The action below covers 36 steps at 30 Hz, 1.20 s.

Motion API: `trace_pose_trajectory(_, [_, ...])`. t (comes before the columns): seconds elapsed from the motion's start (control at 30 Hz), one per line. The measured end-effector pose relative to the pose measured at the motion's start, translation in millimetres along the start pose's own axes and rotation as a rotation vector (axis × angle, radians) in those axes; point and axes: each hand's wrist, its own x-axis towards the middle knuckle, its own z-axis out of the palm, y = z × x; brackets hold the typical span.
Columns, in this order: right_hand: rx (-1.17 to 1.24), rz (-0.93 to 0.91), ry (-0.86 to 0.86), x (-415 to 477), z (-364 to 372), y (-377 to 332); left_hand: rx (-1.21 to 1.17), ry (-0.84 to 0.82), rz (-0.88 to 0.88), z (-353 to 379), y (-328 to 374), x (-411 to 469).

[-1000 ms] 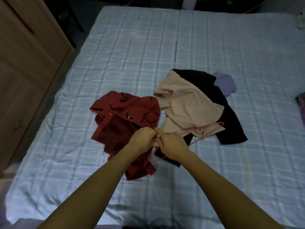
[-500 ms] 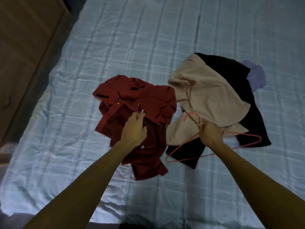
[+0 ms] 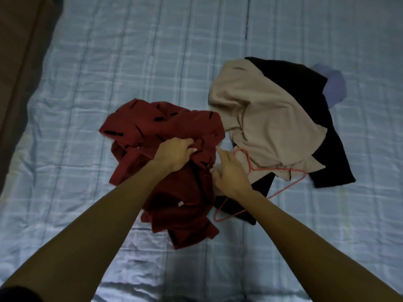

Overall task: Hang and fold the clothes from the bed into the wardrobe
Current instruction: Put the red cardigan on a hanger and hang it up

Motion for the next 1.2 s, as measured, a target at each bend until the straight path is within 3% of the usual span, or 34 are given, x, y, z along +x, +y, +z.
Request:
trace_pose_trajectory(0.13, [0.016, -0.135, -0.004, 17, -14, -38, -0.138, 0.054, 0.149, -57, 23, -11])
trace_pose_trajectory(0.37, [0.096, -0.284, 0.283, 36, -116, -120, -0.041, 0.286, 0.256, -186, 63, -48])
trace_pose_trajectory(0.53, [0.215, -0.418, 0.390, 10, -191, -186, -0.046, 0.255, 0.141, -239, 72, -87])
trace_pose_trajectory(0.63, [0.150, -0.473, 0.460, -10, -232, -217, -0.098, 0.283, 0.006, -250, 70, -107])
trace_pose_trajectory(0.7, [0.120, -0.500, 0.531, -22, -260, -229, -0.213, 0.410, -0.051, -261, 76, -120])
trace_pose_trajectory(0.93, [0.065, -0.572, 0.748, -67, -365, -249, -0.111, 0.913, 0.019, -348, 121, -160])
trace_pose_trajectory(1.1, [-0.088, -0.600, 0.841, -92, -420, -255, 0.165, 1.070, -0.010, -394, 149, -191])
trace_pose_trajectory(1.2, [-0.051, -0.587, 0.892, -101, -447, -254, 0.255, 1.127, -0.030, -410, 156, -209])
